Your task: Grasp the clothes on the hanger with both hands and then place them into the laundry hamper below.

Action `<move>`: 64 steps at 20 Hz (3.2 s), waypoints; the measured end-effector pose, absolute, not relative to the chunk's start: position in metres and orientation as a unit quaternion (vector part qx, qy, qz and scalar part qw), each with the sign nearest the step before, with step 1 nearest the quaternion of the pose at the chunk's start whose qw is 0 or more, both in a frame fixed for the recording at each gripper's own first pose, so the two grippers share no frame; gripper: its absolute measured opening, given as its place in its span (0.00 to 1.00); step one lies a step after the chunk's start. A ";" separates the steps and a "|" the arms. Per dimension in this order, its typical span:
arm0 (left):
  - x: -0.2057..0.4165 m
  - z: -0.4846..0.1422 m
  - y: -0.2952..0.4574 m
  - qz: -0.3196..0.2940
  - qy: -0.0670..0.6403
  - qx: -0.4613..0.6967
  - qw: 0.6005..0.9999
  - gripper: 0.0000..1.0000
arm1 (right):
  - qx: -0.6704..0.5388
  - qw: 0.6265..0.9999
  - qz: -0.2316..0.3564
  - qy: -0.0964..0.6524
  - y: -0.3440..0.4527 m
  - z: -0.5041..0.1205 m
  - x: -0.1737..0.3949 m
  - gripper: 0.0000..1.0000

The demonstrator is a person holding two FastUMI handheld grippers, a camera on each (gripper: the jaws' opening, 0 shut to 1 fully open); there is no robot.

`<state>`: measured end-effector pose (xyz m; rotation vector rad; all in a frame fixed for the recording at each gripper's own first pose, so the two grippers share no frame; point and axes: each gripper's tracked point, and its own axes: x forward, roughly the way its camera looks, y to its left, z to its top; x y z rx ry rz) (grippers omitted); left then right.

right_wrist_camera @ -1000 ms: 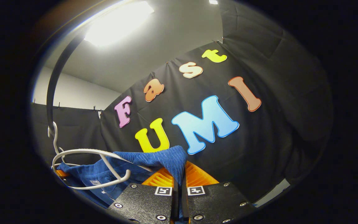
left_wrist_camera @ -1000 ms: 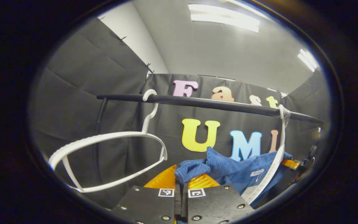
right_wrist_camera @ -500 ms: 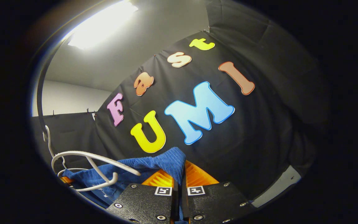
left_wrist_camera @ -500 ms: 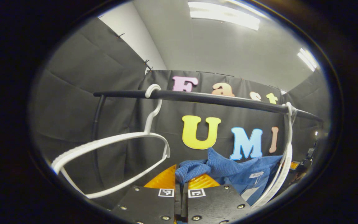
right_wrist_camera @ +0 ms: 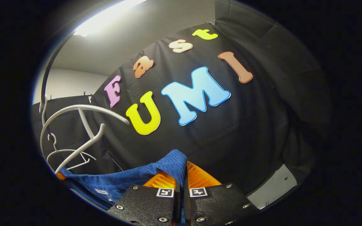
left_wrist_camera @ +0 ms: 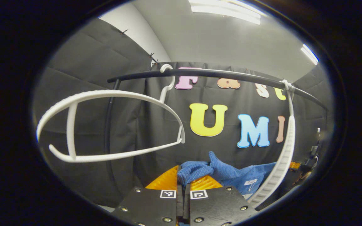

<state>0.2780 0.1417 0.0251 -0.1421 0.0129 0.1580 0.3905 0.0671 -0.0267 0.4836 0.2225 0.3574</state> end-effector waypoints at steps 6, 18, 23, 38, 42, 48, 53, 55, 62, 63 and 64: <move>0.239 0.018 0.121 0.051 0.000 -0.065 0.997 0.01 | 0.237 0.951 0.162 0.117 0.061 -0.030 0.345 0.04; 0.137 0.037 0.099 -0.022 -0.028 -0.096 0.995 0.01 | 0.184 0.966 0.172 0.066 0.073 0.022 0.216 0.04; 0.105 0.056 0.083 -0.061 -0.050 -0.107 0.991 0.01 | 0.172 0.966 0.188 0.052 0.088 0.037 0.156 0.04; 0.065 -0.039 -0.022 -0.131 0.027 -0.134 0.982 0.01 | 0.130 0.957 0.221 0.134 0.117 -0.046 0.062 0.04; 0.057 -0.107 -0.032 -0.120 0.079 -0.136 0.980 0.01 | 0.102 0.954 0.213 0.183 0.110 -0.092 0.053 0.04; 0.049 -0.186 -0.031 -0.100 0.153 -0.114 0.977 0.01 | 0.062 0.946 0.208 0.239 0.101 -0.142 0.032 0.04; 0.043 -0.245 -0.027 -0.087 0.209 -0.087 0.970 0.06 | 0.026 0.933 0.205 0.296 0.092 -0.186 0.006 0.04; 0.037 -0.268 -0.025 -0.082 0.230 -0.073 0.967 0.02 | 0.011 0.927 0.204 0.315 0.090 -0.203 -0.003 0.05; 0.022 -0.335 -0.028 -0.081 0.301 -0.040 0.949 0.06 | -0.025 0.906 0.191 0.378 0.077 -0.241 -0.019 0.08; 0.018 -0.345 -0.029 -0.083 0.311 -0.036 0.946 0.07 | -0.029 0.902 0.188 0.387 0.074 -0.246 -0.020 0.08; 0.013 -0.354 -0.029 -0.084 0.321 -0.032 0.943 0.05 | -0.033 0.899 0.184 0.395 0.071 -0.249 -0.021 0.11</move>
